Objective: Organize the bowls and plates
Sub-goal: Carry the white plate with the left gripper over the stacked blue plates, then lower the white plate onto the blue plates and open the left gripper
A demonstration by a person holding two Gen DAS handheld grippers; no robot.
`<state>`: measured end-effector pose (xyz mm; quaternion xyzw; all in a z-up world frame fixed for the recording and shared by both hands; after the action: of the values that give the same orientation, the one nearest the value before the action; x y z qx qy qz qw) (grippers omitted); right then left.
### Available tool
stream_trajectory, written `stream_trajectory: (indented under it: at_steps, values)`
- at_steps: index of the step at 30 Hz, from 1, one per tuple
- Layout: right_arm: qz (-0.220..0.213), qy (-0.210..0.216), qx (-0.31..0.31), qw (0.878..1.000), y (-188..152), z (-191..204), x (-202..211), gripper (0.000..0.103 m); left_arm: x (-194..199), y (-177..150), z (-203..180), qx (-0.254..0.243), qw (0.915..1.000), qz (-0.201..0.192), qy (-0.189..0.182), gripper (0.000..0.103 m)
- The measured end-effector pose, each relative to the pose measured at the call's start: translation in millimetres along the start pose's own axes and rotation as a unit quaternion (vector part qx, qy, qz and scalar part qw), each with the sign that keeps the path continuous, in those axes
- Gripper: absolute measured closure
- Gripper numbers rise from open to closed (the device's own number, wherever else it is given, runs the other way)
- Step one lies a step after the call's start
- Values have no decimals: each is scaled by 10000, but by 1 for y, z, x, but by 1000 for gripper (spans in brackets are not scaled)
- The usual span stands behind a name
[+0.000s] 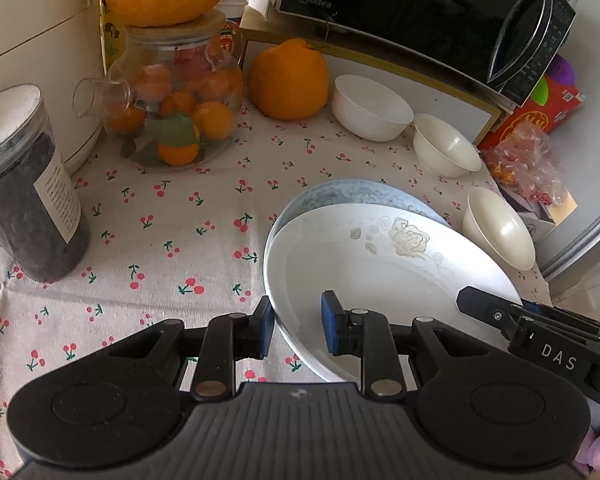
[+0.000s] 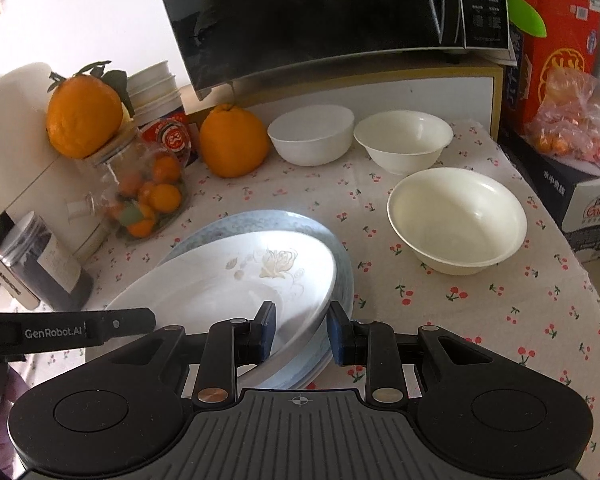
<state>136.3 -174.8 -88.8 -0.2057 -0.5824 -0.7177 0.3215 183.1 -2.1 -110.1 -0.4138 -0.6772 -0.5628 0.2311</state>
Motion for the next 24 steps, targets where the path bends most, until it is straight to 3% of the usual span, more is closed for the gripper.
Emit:
stream_trajectory:
  at_steps: [10, 17, 24]
  values:
    - [46, -268, 320, 9991, -2, 8, 2, 76, 0, -2, -6, -301, 9993, -96, 197, 80]
    - [257, -517, 329, 9978, -5, 8, 3, 76, -1, -6, -19, -907, 9939, -211, 592, 80]
    - [447, -688, 278, 9962, -7, 10, 5, 76, -1, -7, -22, -1103, 9909, -234, 740, 80]
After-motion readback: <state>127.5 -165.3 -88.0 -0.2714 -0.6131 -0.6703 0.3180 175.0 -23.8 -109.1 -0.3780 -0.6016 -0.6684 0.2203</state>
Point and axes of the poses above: each gripper's, at about its wrist camera, not at the fingertips, and x roughly against the way its jaws point, z to its left, y to its top, the point moved 5 cm from there along -x, roughly the way its jaws point, and after that the axes turned 2 degrees about x, right-handed, at the moved point
